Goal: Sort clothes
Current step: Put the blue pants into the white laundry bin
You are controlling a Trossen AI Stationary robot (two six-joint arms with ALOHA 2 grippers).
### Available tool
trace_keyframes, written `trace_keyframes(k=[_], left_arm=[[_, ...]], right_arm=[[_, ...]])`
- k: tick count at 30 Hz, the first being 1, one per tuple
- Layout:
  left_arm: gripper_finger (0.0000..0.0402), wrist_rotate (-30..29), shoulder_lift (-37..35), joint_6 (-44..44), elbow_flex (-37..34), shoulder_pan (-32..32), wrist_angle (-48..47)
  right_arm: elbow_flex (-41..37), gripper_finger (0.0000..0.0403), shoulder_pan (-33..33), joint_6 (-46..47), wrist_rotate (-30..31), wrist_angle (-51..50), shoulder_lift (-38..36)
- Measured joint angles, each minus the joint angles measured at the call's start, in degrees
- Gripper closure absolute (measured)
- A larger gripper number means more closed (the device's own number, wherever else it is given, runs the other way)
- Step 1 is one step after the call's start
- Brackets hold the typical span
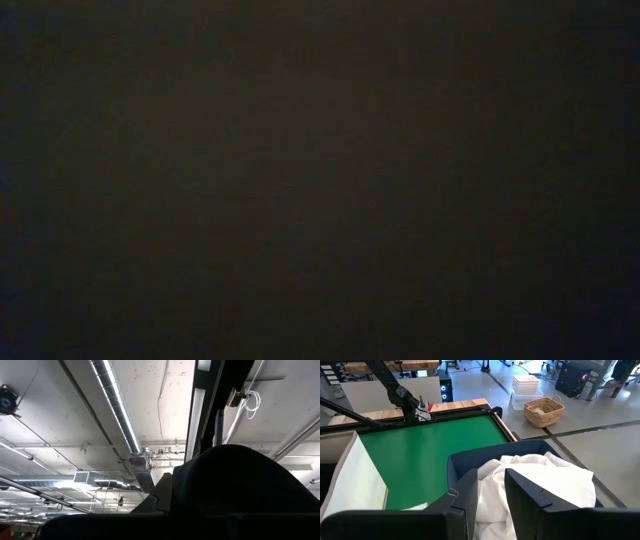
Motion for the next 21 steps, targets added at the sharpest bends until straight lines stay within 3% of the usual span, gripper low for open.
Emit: trace_keyframes(k=[9, 21], left_arm=[[0.0401, 0.06, -0.04, -3.44, -0.02, 3.58, -1.82], [0.0401, 0.08, -0.02, -5.47, -0.14, 3.72, -6.29]], right_arm=[[0.00, 0.0311, -0.02, -0.02, 0.00, -0.02, 0.00], [0.00, 0.0301, -0.01, -0.03, 0.00, -0.04, 0.00]])
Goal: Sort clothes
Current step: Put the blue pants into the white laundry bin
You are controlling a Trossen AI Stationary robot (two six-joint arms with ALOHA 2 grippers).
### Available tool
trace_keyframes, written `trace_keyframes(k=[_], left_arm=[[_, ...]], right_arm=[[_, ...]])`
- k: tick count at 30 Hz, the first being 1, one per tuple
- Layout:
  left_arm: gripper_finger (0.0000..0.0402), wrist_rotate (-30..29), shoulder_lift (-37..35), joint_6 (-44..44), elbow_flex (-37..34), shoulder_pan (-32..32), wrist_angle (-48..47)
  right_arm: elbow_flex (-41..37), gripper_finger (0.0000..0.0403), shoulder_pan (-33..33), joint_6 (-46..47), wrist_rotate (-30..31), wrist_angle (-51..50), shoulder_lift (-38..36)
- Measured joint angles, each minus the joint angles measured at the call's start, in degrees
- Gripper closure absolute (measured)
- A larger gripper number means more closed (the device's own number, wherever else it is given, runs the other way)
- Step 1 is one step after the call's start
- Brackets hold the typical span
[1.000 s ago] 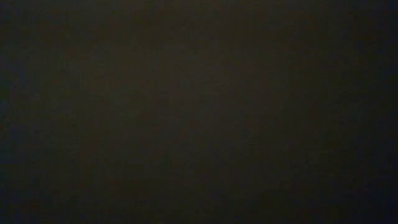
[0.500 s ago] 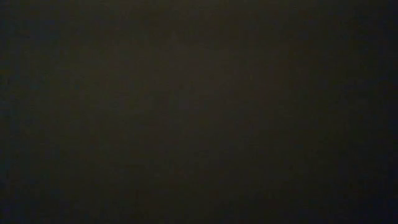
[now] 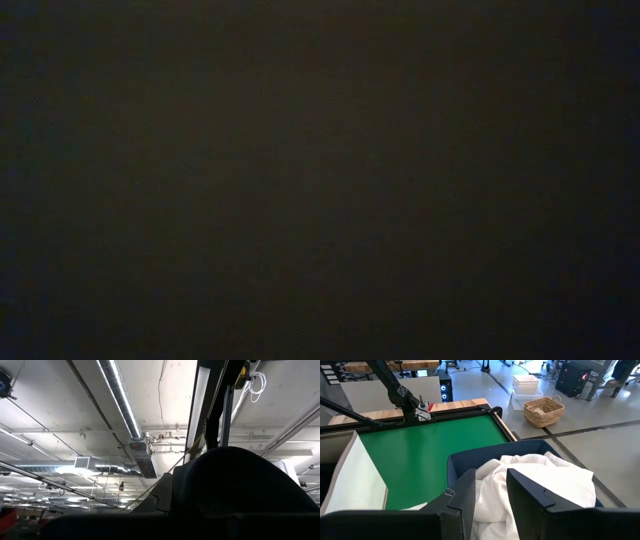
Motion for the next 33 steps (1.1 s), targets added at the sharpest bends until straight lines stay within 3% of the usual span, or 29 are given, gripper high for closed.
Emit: trace_keyframes(k=[11, 26, 33], left_arm=[[0.0401, 1.94, 0.08, -1.76, -0.76, 0.00, -1.97], [0.0401, 4.92, 1.34, -2.28, -1.18, -0.13, -4.42], [0.0401, 4.91, 1.66, -1.87, -1.19, -0.13, -4.42]], right_arm=[[0.00, 0.0321, 0.02, 0.01, 0.00, -0.04, 0.00], [0.00, 0.0300, -0.01, 0.03, 0.00, -0.56, 0.00], [0.00, 0.0311, -0.01, 0.03, 0.00, -1.86, -0.02]])
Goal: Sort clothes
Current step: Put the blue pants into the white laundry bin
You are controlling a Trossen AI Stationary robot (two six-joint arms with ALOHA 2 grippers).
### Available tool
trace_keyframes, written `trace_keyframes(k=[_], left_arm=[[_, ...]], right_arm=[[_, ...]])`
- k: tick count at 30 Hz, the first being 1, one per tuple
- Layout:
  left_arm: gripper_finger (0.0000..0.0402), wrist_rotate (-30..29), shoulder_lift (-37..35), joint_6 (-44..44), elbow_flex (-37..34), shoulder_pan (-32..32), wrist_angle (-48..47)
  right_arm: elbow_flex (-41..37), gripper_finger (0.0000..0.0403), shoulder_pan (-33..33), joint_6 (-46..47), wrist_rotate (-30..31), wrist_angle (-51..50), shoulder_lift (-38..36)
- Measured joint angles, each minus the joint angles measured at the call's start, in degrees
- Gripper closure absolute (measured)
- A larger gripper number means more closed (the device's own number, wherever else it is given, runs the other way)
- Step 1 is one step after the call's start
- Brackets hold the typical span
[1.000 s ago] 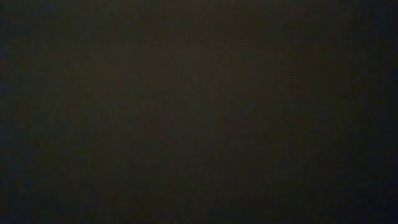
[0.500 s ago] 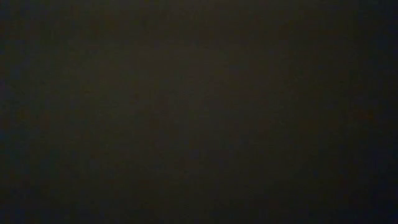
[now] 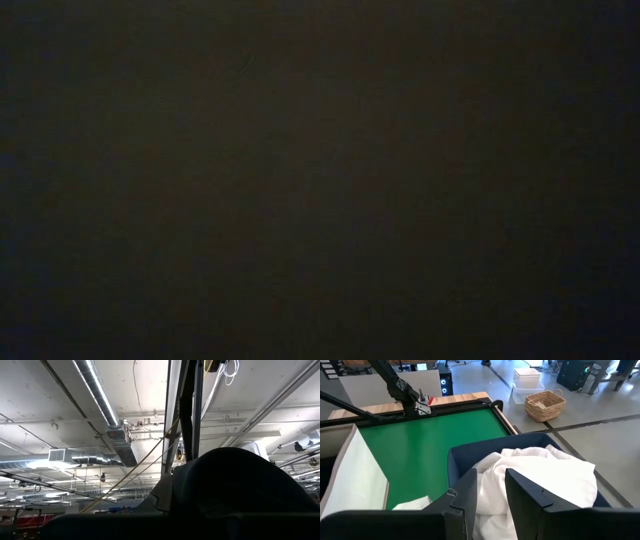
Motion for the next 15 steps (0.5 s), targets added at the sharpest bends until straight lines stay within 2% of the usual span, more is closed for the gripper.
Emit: trace_keyframes(k=[9, 15], left_arm=[[0.0401, -0.23, 0.03, 1.26, -0.39, -0.04, -3.54], [0.0401, -0.35, 0.07, 1.32, -1.08, -0.04, -3.49]], right_arm=[[0.00, 0.0326, 0.02, 0.11, 0.00, -0.80, 0.00], [0.00, 0.0320, 0.02, 0.12, 0.00, -0.80, 0.00]])
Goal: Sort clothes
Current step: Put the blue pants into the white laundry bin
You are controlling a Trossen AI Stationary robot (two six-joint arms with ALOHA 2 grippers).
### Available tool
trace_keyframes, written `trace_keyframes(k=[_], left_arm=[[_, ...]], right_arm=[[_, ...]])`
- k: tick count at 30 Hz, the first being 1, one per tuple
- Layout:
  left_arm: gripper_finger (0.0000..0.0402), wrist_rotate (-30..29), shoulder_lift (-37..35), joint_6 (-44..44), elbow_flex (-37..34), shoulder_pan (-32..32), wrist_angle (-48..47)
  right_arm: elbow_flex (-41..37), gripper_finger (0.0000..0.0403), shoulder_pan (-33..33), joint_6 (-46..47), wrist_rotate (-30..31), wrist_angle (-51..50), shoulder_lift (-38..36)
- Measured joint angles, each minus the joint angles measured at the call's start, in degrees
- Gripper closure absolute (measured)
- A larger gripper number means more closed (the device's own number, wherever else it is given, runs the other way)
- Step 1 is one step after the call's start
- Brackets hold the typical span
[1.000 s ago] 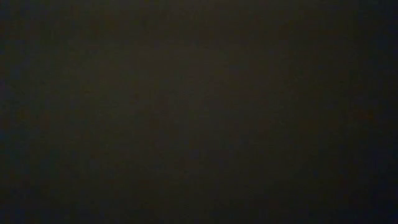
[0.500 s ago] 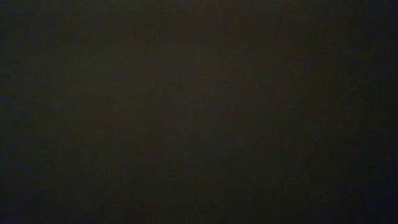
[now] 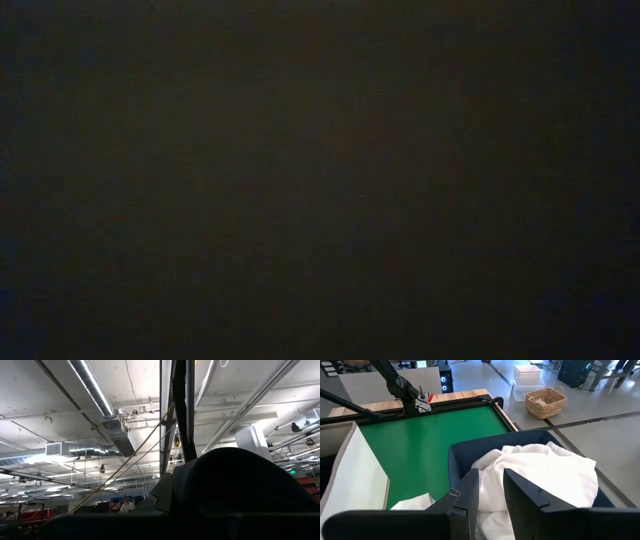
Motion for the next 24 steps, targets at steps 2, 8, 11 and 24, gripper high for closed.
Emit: trace_keyframes(k=[2, 8, 11, 24], left_arm=[[0.0401, -0.06, 0.00, 0.17, -0.21, 0.00, -0.31], [0.0401, -0.15, 0.00, 0.21, -1.57, -0.04, -0.73], [0.0401, -0.15, 0.00, 0.01, -2.32, -0.04, -0.64], [0.0401, -13.94, -0.02, 4.27, -2.68, -1.82, -4.02]], right_arm=[[0.00, 0.0316, 0.00, 0.02, 0.00, 0.00, 0.00], [0.00, 0.0304, 0.00, 0.00, 0.00, -0.09, 0.00], [0.00, 0.0301, -0.02, 0.04, 0.00, -0.08, 0.00], [0.00, 0.0320, 0.00, -0.07, 0.00, -2.03, 0.00]])
